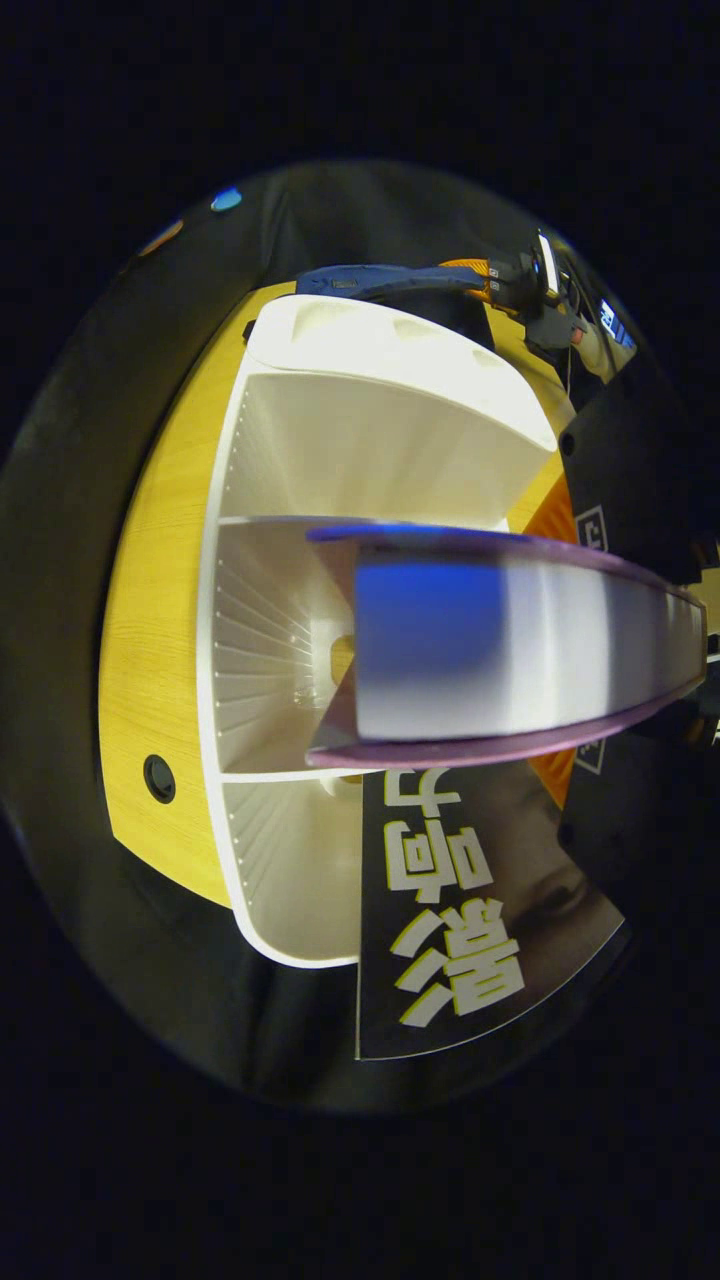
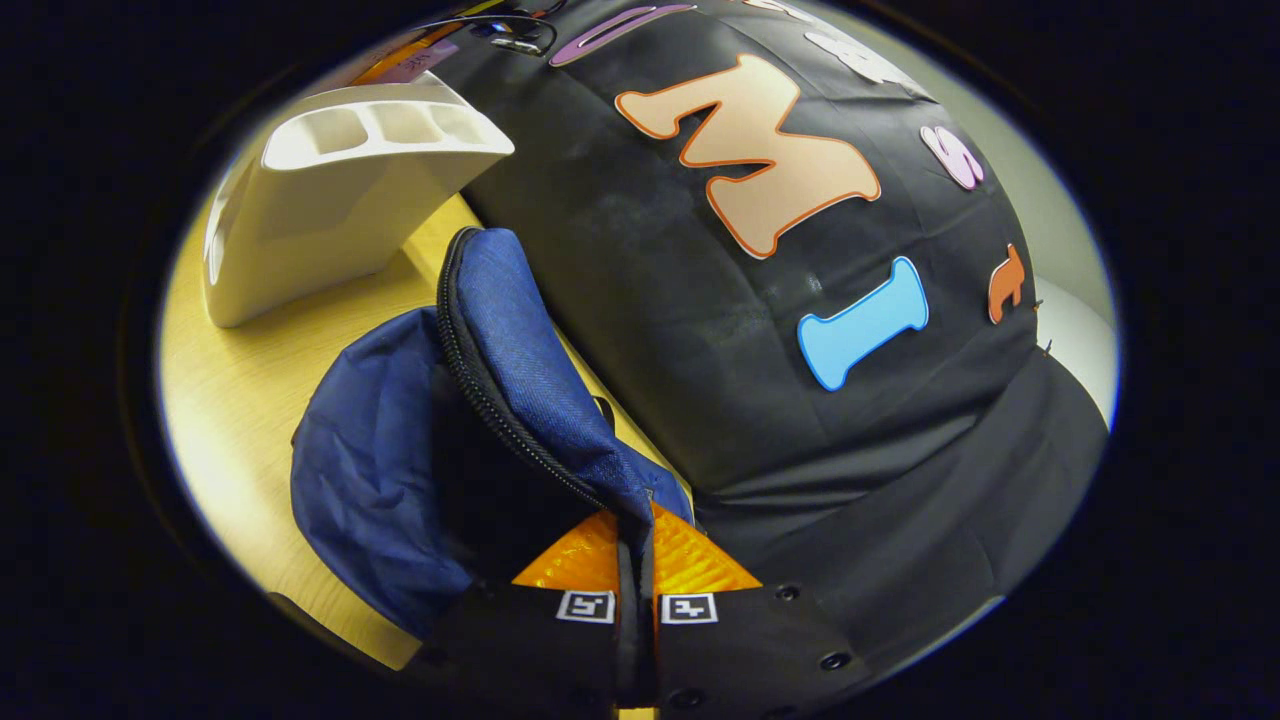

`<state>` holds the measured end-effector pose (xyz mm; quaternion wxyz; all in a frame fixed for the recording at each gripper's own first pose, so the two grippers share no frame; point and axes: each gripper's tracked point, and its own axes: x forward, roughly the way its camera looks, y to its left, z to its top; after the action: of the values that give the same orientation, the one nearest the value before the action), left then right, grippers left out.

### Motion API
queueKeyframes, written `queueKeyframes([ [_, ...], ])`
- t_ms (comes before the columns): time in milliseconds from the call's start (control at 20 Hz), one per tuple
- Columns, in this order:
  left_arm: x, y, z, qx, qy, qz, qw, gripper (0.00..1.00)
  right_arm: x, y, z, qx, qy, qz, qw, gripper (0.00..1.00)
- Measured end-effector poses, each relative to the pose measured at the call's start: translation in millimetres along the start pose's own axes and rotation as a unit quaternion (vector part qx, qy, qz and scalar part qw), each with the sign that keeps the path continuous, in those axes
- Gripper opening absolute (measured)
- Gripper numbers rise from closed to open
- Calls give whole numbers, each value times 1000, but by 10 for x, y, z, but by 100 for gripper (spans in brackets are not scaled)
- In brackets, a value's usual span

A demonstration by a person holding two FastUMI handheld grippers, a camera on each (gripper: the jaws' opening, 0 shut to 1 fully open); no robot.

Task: Open the schoolbag, grab two books from the bookshelf and put them into the schoolbag.

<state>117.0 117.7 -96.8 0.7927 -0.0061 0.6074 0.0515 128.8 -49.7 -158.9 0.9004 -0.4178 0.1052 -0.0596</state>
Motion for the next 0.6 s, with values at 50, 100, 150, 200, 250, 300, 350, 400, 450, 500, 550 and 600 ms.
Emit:
queueKeyframes([
  [50,3,-11,0,-1,0,2,1000,41,-6,-4,6,0,0,-1,1000,3],
  [100,2,-17,3,-2,-1,4,1000,41,-5,-3,0,1,1,-1,1000,3],
  [150,4,-14,1,-5,-1,6,1000,40,-9,-2,4,1,1,-1,1000,3],
  [200,1,-13,0,-10,-2,8,1000,40,-17,6,0,1,1,-1,1000,3],
  [250,-2,-3,0,-15,-3,9,1000,40,-21,11,0,1,2,-1,1000,3],
  [300,-1,11,-8,-24,-4,12,1000,40,-24,16,-13,2,2,0,1000,3],
  [350,-5,25,-27,-36,-2,14,999,40,-32,14,-7,5,2,0,1000,3],
  [400,-7,24,-58,-46,1,14,999,40,-28,17,-13,7,3,0,1000,3],
  [450,-17,28,-80,-50,3,16,999,40,-29,12,-7,8,3,0,1000,3],
  [500,-32,31,-97,-52,4,18,998,40,-23,19,-13,9,3,1,1000,3],
  [550,-45,30,-128,-55,7,20,998,40,-34,11,-13,10,3,1,1000,3],
  [600,-73,22,-179,-61,17,20,998,40,-31,2,-15,11,3,2,1000,3],
])
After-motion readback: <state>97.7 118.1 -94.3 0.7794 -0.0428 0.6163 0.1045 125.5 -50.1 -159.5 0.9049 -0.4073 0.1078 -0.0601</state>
